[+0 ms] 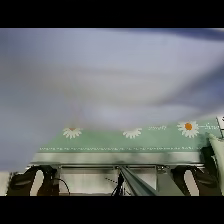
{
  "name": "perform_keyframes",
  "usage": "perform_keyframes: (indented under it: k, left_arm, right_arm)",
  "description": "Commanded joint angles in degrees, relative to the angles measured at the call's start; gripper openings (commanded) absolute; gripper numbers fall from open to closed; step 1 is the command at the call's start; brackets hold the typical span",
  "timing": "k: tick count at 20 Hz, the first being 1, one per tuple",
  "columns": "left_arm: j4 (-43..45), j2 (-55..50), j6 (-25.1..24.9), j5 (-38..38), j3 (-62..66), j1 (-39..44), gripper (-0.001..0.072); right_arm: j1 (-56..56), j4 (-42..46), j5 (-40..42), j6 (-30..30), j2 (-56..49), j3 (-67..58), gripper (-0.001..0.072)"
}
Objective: Fold the shirts.
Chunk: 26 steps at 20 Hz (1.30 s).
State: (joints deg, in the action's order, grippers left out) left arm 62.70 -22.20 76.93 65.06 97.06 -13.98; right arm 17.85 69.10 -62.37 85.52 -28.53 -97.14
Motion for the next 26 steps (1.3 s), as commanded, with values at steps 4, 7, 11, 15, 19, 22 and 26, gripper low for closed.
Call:
perform_keyframes:
  k: [4,7,11,15,19,22,26]
  left_arm:
    - [2.51,-1.55,4.92,19.1,0.13,-0.07,0.0021]
    - [2.51,-5.79,6.36,29.66,-4.17,-0.07,0.0021]
    - [2.4,-12.0,6.32,28.7,-20.59,0.11,0.0021]
    - [1.14,-22.75,1.27,12.83,-33.38,0.11,0.0023]
    - [-3.26,-37.75,-1.49,-6.14,-33.97,0.09,0.0023]
    - [-8.59,-46.29,-1.49,-17.49,-33.97,0.22,0.0023]
    - [-13.75,-55.32,-1.46,-26.53,-33.97,2.16,0.0024]
  right_arm:
    - [-0.04,3.02,-15.1,0.33,-1.7,-0.04,0.0019]
    - [-0.74,3.67,-29.07,-2.4,-10.47,0.07,0.0019]
    - [-5.84,4.63,-30.82,-2.16,-27.32,0.13,0.0019]
    - [-12.85,9.35,-19.47,-2.16,-44.87,0.13,0.0019]
    - [-15.08,8.94,-7.13,-2.14,-56.74,0.13,0.002]
    - [-15.21,8.74,1.81,-0.5,-61.7,0.13,0.002]
    - [-15.34,8.74,10.6,6.23,-67.1,0.13,0.002]
